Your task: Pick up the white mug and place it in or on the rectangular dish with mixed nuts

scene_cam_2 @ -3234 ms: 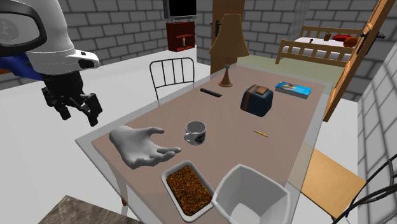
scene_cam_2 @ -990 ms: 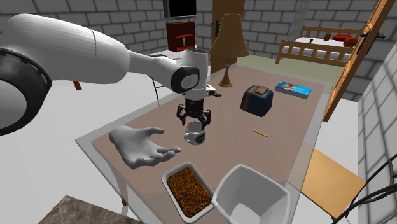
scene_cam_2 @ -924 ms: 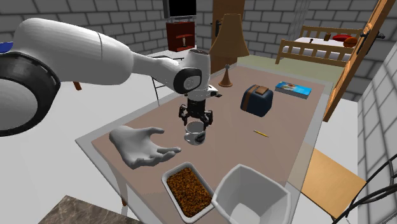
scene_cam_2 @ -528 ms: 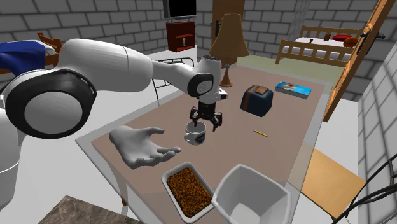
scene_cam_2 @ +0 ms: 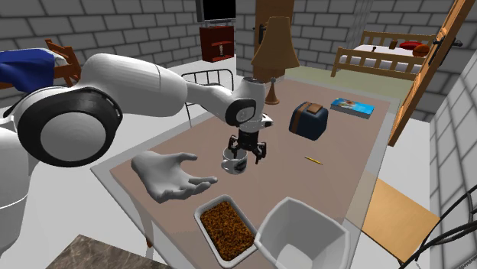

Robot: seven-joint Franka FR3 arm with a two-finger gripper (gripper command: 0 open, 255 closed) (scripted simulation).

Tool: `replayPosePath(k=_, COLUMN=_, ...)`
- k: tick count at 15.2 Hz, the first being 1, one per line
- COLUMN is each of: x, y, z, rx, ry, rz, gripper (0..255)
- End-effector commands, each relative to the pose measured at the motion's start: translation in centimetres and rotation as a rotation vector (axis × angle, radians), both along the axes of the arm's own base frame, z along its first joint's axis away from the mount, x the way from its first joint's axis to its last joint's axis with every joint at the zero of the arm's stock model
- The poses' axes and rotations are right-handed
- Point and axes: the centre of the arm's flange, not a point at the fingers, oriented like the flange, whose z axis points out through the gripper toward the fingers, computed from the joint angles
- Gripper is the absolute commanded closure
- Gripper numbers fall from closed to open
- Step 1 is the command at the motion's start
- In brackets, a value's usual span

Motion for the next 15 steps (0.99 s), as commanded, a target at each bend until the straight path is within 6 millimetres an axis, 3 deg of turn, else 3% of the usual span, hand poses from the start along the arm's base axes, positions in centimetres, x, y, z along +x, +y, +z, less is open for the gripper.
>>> replayPosePath(k=1, x=0.04, y=-0.04, z=-0.1, rx=0.0, ry=0.0, rz=0.0, gripper=0)
replayPosePath(k=5, x=0.04, y=-0.04, z=-0.1, rx=0.0, ry=0.0, rz=0.0, gripper=0)
replayPosePath(k=6, x=0.04, y=-0.04, z=-0.1, rx=0.0, ry=0.0, rz=0.0, gripper=255)
replayPosePath(k=15, x=0.04, y=-0.04, z=-0.1, rx=0.0, ry=0.0, rz=0.0, gripper=255)
